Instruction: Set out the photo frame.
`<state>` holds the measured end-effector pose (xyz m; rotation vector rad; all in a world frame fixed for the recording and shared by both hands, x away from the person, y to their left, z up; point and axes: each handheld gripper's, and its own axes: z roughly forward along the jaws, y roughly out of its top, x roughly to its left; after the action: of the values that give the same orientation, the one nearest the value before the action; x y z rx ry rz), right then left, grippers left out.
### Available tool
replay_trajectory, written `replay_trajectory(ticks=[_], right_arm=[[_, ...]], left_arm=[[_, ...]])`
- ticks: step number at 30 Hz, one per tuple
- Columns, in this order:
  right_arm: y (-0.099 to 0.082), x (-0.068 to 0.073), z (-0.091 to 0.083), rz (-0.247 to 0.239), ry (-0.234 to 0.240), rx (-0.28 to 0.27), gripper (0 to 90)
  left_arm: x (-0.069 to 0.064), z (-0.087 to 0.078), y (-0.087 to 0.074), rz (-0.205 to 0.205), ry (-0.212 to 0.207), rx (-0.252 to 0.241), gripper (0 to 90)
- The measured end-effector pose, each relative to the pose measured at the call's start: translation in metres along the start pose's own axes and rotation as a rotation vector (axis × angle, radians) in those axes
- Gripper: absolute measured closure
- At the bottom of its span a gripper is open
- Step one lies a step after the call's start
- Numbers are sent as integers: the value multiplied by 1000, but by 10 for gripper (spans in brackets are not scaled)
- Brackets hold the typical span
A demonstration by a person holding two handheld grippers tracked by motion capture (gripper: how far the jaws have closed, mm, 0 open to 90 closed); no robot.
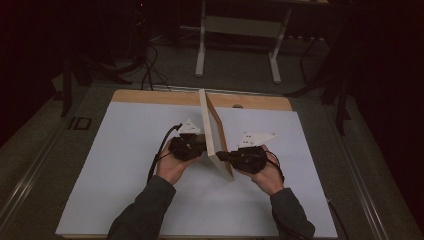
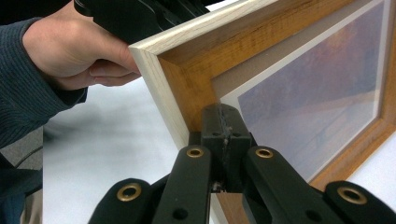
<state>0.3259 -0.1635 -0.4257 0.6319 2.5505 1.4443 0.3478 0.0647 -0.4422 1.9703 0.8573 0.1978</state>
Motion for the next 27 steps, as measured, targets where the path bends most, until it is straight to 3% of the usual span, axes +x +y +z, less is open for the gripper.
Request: replay_trajectory(ticks=[17,27], right_arm=[[8,-1,14,27,-9,1,900],[18,2,32,44,-22,-2,900]], left_arm=[[16,3,0,-55,-21,-12,900],[31,-2,-3,-76,-23,-27,900]])
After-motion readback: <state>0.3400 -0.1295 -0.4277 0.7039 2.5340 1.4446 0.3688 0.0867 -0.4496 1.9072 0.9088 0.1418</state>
